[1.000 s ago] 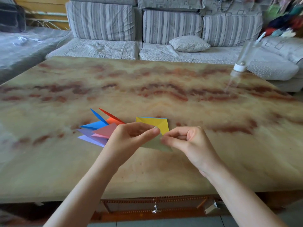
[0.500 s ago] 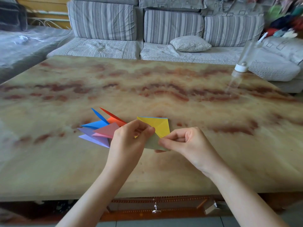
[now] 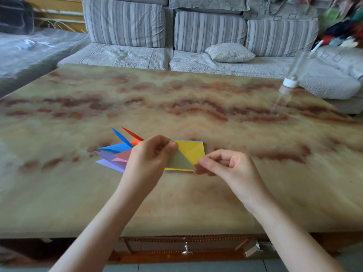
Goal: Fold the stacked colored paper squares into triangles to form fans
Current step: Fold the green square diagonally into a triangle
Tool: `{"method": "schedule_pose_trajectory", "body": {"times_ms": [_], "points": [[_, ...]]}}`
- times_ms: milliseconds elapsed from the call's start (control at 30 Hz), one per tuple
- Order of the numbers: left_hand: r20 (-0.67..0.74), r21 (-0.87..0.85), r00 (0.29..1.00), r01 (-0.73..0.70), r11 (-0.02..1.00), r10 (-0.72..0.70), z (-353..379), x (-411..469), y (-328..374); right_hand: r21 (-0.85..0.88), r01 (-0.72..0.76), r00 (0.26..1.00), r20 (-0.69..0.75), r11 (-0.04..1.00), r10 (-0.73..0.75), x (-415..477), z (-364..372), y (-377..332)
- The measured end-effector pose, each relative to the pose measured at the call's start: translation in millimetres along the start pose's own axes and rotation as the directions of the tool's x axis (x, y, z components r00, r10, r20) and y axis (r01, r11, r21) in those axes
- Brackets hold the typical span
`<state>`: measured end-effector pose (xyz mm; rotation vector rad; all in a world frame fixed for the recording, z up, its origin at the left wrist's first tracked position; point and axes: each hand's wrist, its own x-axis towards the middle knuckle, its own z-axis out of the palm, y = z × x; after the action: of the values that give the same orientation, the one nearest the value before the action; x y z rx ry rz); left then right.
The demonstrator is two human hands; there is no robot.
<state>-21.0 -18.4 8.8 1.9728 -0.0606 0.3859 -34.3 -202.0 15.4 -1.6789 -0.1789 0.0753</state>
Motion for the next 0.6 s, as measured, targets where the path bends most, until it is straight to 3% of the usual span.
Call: {"method": "schedule_pose_trajectory", "body": {"times_ms": [100,233,600], "points": [[0.017,0.063,0.999,-0.044,0.997,0.043,10,-10,4,0.087,0.016,1.000,-0.017,0.996,-0.014,4,5,-3],[0.034,0.081,0.997,-0.069,0.994,0.067,21,-18,6,-0.016,0.021,1.000,-0.014,1.000,-0.021,6,9,0],[-0.054,0.076,0.998,-0.032,0.997,0.036,17,-14,8,-0.099,0.057,0.998,0.006,0.993,-0.056,6,5,-2]]}}
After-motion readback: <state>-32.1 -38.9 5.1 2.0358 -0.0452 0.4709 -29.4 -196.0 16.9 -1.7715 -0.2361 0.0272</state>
